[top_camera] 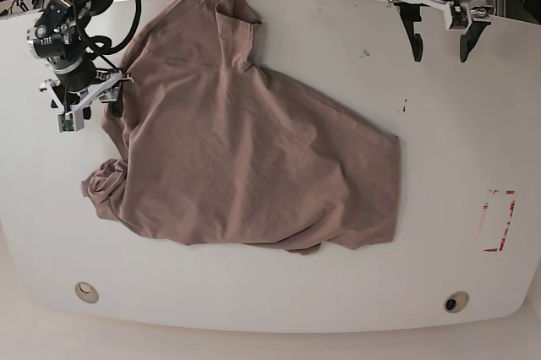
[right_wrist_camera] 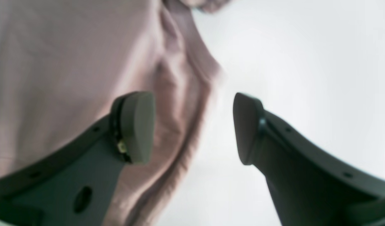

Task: Fold the T-shirt properly
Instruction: 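Lower both grippers to the shirt edges and pinch the fabric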

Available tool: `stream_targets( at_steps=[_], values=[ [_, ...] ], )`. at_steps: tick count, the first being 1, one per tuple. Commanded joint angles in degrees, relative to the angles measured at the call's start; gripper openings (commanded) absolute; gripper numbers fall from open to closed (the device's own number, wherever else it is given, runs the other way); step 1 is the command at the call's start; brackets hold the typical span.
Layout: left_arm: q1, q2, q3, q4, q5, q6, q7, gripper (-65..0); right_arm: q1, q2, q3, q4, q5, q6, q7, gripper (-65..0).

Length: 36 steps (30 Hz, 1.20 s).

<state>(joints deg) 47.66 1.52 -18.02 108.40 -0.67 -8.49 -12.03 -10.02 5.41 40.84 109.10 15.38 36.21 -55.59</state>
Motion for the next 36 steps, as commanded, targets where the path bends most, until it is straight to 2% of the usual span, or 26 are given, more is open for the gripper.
stream_targets(
  at_steps=[1, 6, 11, 13, 22, 33, 36],
  values=[
    [0.1, -0.3, -0.2, 0.8, -0.2, 0.4, -1.6, -17.1, 0.3, 0.3, 2.4, 0.7, 1.2, 3.5, -0.1, -27.7],
    [-2.7, -0.4, -0.2, 0.7, -0.2, 0.4, -0.9, -17.1, 0.1, -1.8, 4.6, 0.7, 1.2, 3.8, -3.9, -27.9],
    [-3.6, -0.4, -0.2, 0.9, -0.3, 0.3, 2.7, -17.1, -2.0, -4.2, 7.5, 0.7, 1.2, 3.8, -4.0, -27.9],
    [-4.3, -0.4, -0.2, 0.9, -0.3, 0.3, 2.8, -17.1, -2.8, -4.4, 7.6, 0.7, 1.3, 3.8, -4.1, -27.9],
    [-5.6, -0.4, -0.1, 0.8, -0.2, 0.3, 2.8, -17.1, -6.7, -9.1, 7.6, -0.7, 1.3, 3.8, -4.1, -27.9],
    [-6.3, -0.4, -0.2, 0.8, -0.2, 0.3, 2.8, -17.1, -6.1, -9.6, 7.5, -7.6, 1.3, 3.8, -4.0, -27.9],
    [-6.1, -0.4, -0.2, 0.8, -0.2, 0.3, 2.8, -17.1, -5.9, -10.2, 7.5, -7.8, 3.1, 3.8, -4.0, -27.9]
  ],
)
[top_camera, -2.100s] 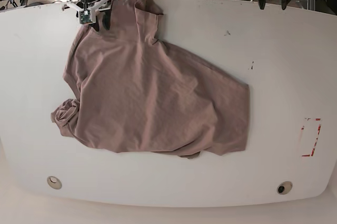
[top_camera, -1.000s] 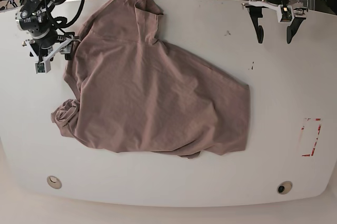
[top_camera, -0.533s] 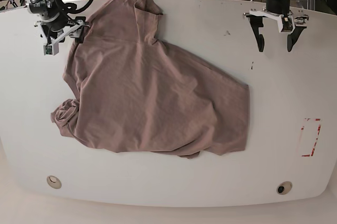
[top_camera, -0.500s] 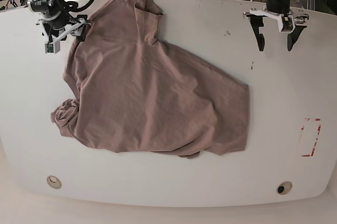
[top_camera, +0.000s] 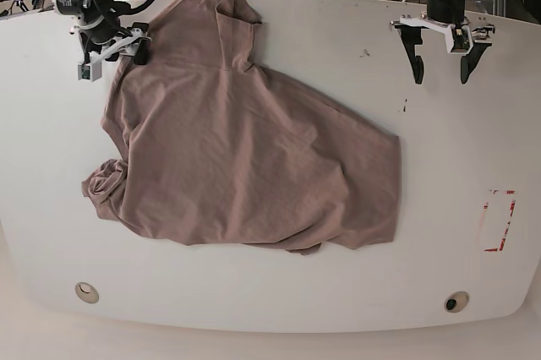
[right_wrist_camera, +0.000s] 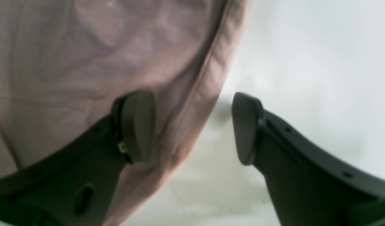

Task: Fold the T-shirt properly
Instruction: 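Lower both grippers to the shirt edges and pinch the fabric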

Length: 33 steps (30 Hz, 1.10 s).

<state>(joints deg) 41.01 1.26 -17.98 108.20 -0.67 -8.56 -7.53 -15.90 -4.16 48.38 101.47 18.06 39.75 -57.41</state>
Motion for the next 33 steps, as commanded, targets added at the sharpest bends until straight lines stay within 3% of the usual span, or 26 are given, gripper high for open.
stream_targets(
  at_steps=[1, 4, 7, 11, 14, 16, 23, 33],
  values=[
    [0.5, -0.2, -0.3, 1.0, -0.2, 0.3, -1.7, -17.1, -0.1, -0.6, -0.1, -0.2, 1.3, 0.3, -2.2, -27.9],
    [0.5, -0.2, -0.3, 1.0, -0.2, 0.3, -1.7, -17.1, -0.1, -0.7, -0.1, -0.2, 1.8, 0.3, -2.2, -28.4],
    [0.3, -0.2, -0.3, 1.0, -0.2, 0.3, -1.7, -17.1, 0.0, -0.9, -0.1, -0.3, 1.8, 0.3, -2.2, -35.7],
    [0.1, -0.2, -0.1, 1.1, -0.2, 0.3, -0.1, -16.7, 0.0, -0.9, -0.2, -0.3, 1.8, 0.3, -2.2, -51.8],
    [-2.7, 0.1, 0.0, 1.6, -0.6, 0.3, 7.5, -16.4, 0.0, -0.7, -0.2, -0.3, 1.8, 0.3, -2.2, -65.0],
    [-4.8, 0.2, -0.2, 1.6, -0.6, 0.3, 11.4, -15.6, 0.0, -0.7, -0.2, -0.3, 1.8, 0.3, -2.2, -65.0],
    [-13.1, 0.3, -0.2, 2.0, -0.6, 0.3, 25.5, -1.5, -0.4, -0.6, -0.2, -0.2, 1.7, 0.3, -2.2, -65.0],
    [-28.9, 1.9, 0.4, 1.6, -0.7, 0.2, 44.3, -0.7, -0.2, -0.6, -0.2, -0.2, 1.7, 0.3, -2.2, -65.0]
  ],
)
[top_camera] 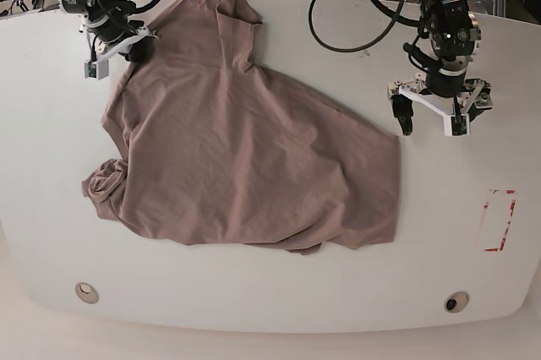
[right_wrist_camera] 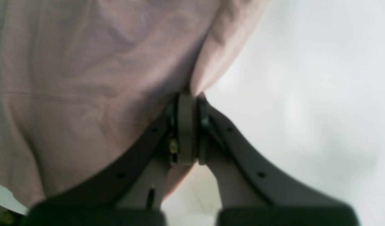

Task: Fold the T-shirt properly
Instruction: 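Lower both grippers to the shirt edges and pinch the fabric, then lift the shirt with both grippers and stretch it between them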

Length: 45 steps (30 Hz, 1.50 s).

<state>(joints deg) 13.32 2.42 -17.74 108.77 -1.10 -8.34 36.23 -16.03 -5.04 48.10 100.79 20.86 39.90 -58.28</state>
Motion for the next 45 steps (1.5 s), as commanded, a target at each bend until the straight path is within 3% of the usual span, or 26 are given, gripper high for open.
stream_targets(
  at_steps=[1, 6, 23, 25, 28, 30, 34, 39, 45],
  values=[
    [-2.6, 0.8, 0.3, 0.6, -0.3, 0.0, 2.0, -0.7, -0.1, 0.2, 0.1, 0.4, -1.1, 0.1, -1.3, -65.0],
    [-9.7, 1.9, 1.8, -6.5, -0.3, 0.0, 6.1, -0.7, 0.2, 0.2, 0.1, 0.4, -1.1, 0.1, -1.3, -65.0],
    [-15.7, 3.5, 1.8, -24.6, -0.3, 0.0, 3.4, -1.7, -0.1, 0.1, 0.7, 0.6, -1.1, 0.1, -1.3, -65.0],
    [-15.8, 3.5, 1.9, -25.6, -0.3, -0.4, 2.3, -9.3, -0.1, 0.1, 0.7, 0.6, -1.1, 0.1, -1.3, -65.0],
    [-15.8, 3.5, 1.9, -26.3, -0.3, -4.2, 1.5, -24.3, -0.1, 0.1, 0.7, 0.8, -1.1, 0.1, -1.3, -65.0],
    [-15.8, 3.5, 1.9, -26.9, -0.3, -7.4, 1.5, -38.5, -0.1, 0.1, 0.7, 0.8, -1.1, 0.1, -1.3, -65.0],
    [-15.8, 3.5, 1.8, -26.6, 0.1, -7.7, 1.8, -65.0, 0.1, 0.2, 0.5, 0.9, -1.1, 0.1, -1.3, -65.0],
    [-14.5, 2.9, 1.8, -20.8, 0.2, -8.0, 2.0, -65.0, 0.3, 0.2, 0.6, 0.9, -1.1, 0.1, -1.3, -65.0],
    [-10.2, -3.8, 8.6, -8.2, -0.2, -8.0, 4.2, -65.0, 2.8, 1.8, 0.2, 2.7, -1.1, 0.1, -1.3, -65.0]
  ],
)
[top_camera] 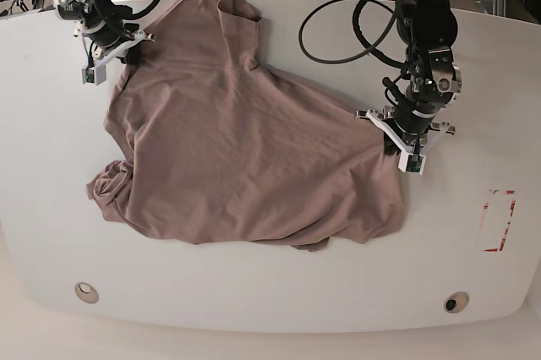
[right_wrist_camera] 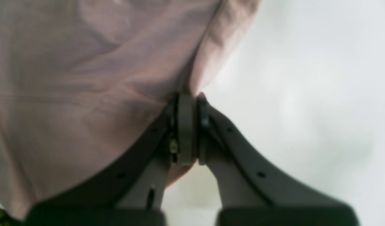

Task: Fold the T-shirt properly
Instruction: 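Lift the shirt with both grippers and stretch it between them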

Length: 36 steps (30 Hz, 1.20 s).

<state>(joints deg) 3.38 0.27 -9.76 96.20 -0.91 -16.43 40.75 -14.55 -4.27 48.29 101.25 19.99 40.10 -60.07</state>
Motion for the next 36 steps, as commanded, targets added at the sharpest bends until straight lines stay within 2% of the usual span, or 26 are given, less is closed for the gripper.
stream_targets(
  at_steps=[1, 6, 9, 12, 17, 20, 25, 29, 33, 36],
  values=[
    [0.1, -2.2, 0.9, 5.9, -0.4, 0.1, 0.0, -65.0, 2.0, 1.1, 0.0, 2.7, -0.3, -0.1, 0.5, -65.0],
    [0.6, -5.5, 3.8, 12.1, -0.1, 0.1, 2.2, -64.9, 6.0, 1.4, -0.1, 3.2, -0.3, -0.1, 0.5, -65.0],
    [0.0, -8.6, 5.2, 15.0, 0.0, 0.1, 4.0, -64.9, 8.9, 3.8, -0.1, 3.1, -0.3, -0.1, 0.5, -65.0],
    [-2.5, -10.3, 5.4, 15.4, 0.0, 0.1, 5.8, -64.9, 11.5, 4.6, -0.1, 3.1, -0.3, -0.1, 0.5, -65.0],
    [-7.7, -13.0, 6.0, 15.4, 0.0, 0.1, 8.3, -64.7, 18.3, 8.5, -0.1, 1.9, -0.3, -0.1, 0.4, -65.0],
    [-11.8, -14.4, 6.9, 15.4, 0.0, 0.1, 8.3, -64.6, 23.5, 11.3, -0.2, -0.2, -0.3, -0.1, -1.7, -65.0],
    [-18.2, -14.5, 8.1, 15.3, 0.0, 0.1, 8.3, -64.6, 31.3, 14.1, -0.2, -3.0, -0.2, -0.1, -4.5, -65.0],
    [-24.2, -14.2, 8.1, 15.3, 0.0, 0.1, 8.3, -64.6, 37.4, 17.2, -5.0, -4.0, -0.2, -0.1, -5.3, -65.0],
    [-29.3, -14.1, 8.2, 15.3, 0.1, 0.1, 8.3, -64.6, 43.2, 17.9, -8.1, -4.0, -0.3, -0.1, -5.3, -65.0],
    [-33.8, -14.2, 8.2, 15.3, 0.1, 0.1, 8.4, -64.6, 48.2, 19.8, -10.8, -3.9, 0.2, -0.1, -6.7, -65.0]
  ],
)
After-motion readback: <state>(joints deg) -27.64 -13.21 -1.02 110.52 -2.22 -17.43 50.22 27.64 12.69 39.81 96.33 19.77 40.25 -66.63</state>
